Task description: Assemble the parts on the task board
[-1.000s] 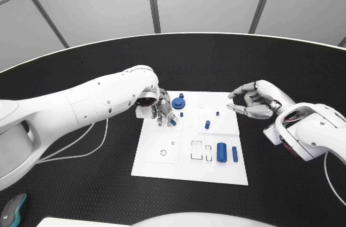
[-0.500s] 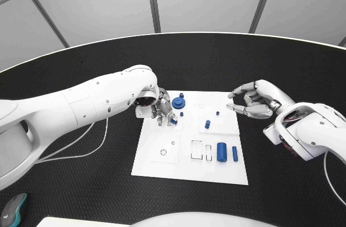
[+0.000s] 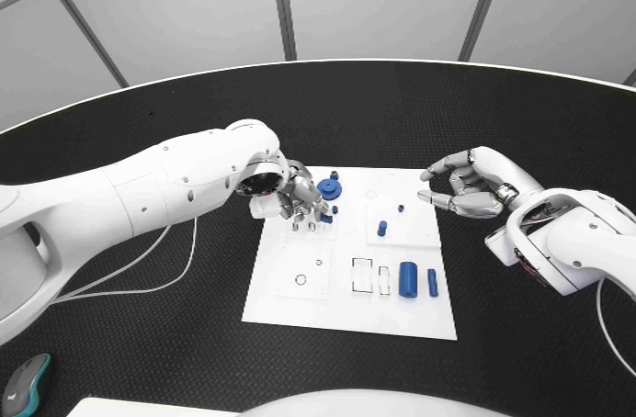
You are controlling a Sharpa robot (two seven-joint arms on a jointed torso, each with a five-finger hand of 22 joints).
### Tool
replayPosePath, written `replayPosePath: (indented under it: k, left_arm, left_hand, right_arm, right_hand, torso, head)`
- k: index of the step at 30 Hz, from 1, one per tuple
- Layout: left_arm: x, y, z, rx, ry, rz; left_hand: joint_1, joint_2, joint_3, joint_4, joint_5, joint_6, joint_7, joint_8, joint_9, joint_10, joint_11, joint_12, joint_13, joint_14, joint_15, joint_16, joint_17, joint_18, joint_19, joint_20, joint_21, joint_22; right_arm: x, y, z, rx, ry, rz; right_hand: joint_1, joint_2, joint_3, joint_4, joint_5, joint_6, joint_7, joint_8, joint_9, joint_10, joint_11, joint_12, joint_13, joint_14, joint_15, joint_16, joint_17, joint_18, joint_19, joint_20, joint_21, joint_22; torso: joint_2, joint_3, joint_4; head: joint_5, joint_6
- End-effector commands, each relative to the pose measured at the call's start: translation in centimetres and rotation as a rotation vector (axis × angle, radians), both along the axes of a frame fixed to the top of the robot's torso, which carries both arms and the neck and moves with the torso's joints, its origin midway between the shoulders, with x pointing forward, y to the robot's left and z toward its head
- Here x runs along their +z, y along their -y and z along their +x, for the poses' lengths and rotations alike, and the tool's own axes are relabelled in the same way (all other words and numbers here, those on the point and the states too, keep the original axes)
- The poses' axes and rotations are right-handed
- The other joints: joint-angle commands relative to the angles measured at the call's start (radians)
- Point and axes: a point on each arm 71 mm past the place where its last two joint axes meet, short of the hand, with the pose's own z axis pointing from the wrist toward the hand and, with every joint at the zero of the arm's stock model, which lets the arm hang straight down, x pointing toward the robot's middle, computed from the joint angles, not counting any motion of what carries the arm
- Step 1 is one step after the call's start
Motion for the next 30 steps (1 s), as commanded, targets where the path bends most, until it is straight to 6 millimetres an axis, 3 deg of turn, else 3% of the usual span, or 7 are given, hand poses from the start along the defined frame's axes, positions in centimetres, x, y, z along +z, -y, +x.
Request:
replayPosePath:
  k: [1, 7, 9, 13, 18, 30]
  left_arm:
    - [0.0, -0.3, -0.1, 0.007, -0.001, -0.009]
    - [0.2, -0.9, -0.2, 0.004, 0.038, 0.006]
    - [0.3, -1.0, -0.3, 0.0, 0.058, 0.015]
    - [0.3, -1.2, -0.3, -0.01, 0.093, 0.035]
    - [0.1, -1.4, -0.6, -0.033, 0.13, 0.073]
    - [0.0, -1.3, -1.0, -0.062, 0.164, 0.142]
  left_hand:
    - [-0.009, 0.0, 0.154, -0.159, 0.011, 0.009, 0.0, 0.004, 0.002, 0.01, -0.003, 0.006, 0.002, 0.005, -0.001, -0.005, 0.001, -0.014, 0.003, -0.004, 0.006, 0.002]
    - [-0.036, -0.011, 0.153, -0.192, 0.105, 0.026, -0.005, 0.01, 0.014, 0.025, -0.009, 0.017, 0.015, 0.007, -0.006, -0.009, 0.004, -0.014, 0.004, -0.009, 0.011, 0.006]
    - [-0.046, -0.018, 0.141, -0.205, 0.176, 0.037, -0.009, 0.013, 0.019, 0.039, -0.012, 0.031, 0.033, 0.008, -0.009, -0.01, 0.006, -0.015, 0.006, -0.011, 0.014, 0.01]
    - [-0.052, -0.024, 0.126, -0.221, 0.228, 0.051, -0.014, 0.01, 0.02, 0.056, -0.017, 0.049, 0.056, 0.009, -0.013, -0.013, 0.008, -0.017, 0.013, -0.015, 0.019, 0.02]
    - [-0.055, -0.027, 0.115, -0.233, 0.265, 0.063, -0.017, 0.006, 0.02, 0.069, -0.02, 0.061, 0.071, 0.01, -0.015, -0.015, 0.009, -0.018, 0.017, -0.018, 0.022, 0.026]
    - [-0.056, -0.031, 0.107, -0.244, 0.3, 0.076, -0.02, 0.002, 0.02, 0.083, -0.023, 0.073, 0.089, 0.012, -0.017, -0.017, 0.01, -0.02, 0.026, -0.02, 0.028, 0.039]
  right_arm:
    - [0.0, 0.0, 0.0, -0.001, 0.0, 0.0]
    - [0.0, 0.1, 0.0, -0.002, 0.001, 0.0]
    - [0.0, 0.1, 0.0, -0.002, 0.001, 0.0]
    - [0.0, 0.1, 0.0, -0.003, 0.001, 0.0]
    - [0.0, 0.1, 0.0, -0.003, 0.002, 0.0]
    - [0.0, 0.1, 0.0, -0.003, 0.004, 0.001]
  right_hand:
    - [0.006, 0.002, 0.004, 0.004, 0.003, 0.003, 0.0, 0.006, 0.001, 0.001, -0.004, 0.005, 0.108, 0.082, -0.009, -0.003, 0.172, -0.015, 0.104, -0.006, 0.003, 0.263]
    - [0.006, 0.002, 0.004, 0.004, 0.003, 0.003, 0.0, 0.006, 0.001, 0.001, -0.004, 0.005, 0.108, 0.082, -0.009, -0.003, 0.172, -0.015, 0.104, -0.006, 0.003, 0.263]
    - [0.006, 0.002, 0.004, 0.004, 0.003, 0.003, 0.0, 0.006, 0.001, 0.001, -0.004, 0.005, 0.108, 0.082, -0.009, -0.003, 0.172, -0.015, 0.104, -0.006, 0.003, 0.263]
    - [0.006, 0.002, 0.004, 0.004, 0.003, 0.003, 0.0, 0.006, 0.001, 0.001, -0.004, 0.005, 0.108, 0.082, -0.009, -0.003, 0.172, -0.015, 0.104, -0.006, 0.003, 0.263]
    - [0.005, 0.002, 0.003, 0.006, 0.005, 0.003, 0.0, 0.006, 0.001, 0.001, -0.004, 0.006, 0.108, 0.083, -0.009, -0.003, 0.172, -0.015, 0.104, -0.006, 0.003, 0.263]
    - [0.005, 0.001, 0.004, 0.007, 0.007, 0.003, -0.001, 0.007, 0.001, 0.001, -0.004, 0.006, 0.107, 0.083, -0.009, -0.003, 0.172, -0.015, 0.104, -0.006, 0.003, 0.263]
  torso:
    - [0.0, -0.0007, 0.0012]
    - [0.0, -0.0007, 0.0005]
    - [0.001, -0.0004, 0.0009]
    - [0.0, -0.0005, 0.0004]
    - [0.0, -0.0004, -0.0009]
    - [0.001, 0.0, -0.0019]
  head:
    - [0.0, -0.002]
    - [0.003, -0.004]
    - [0.004, -0.004]
    - [0.008, -0.006]
    - [0.01, -0.007]
    - [0.014, -0.011]
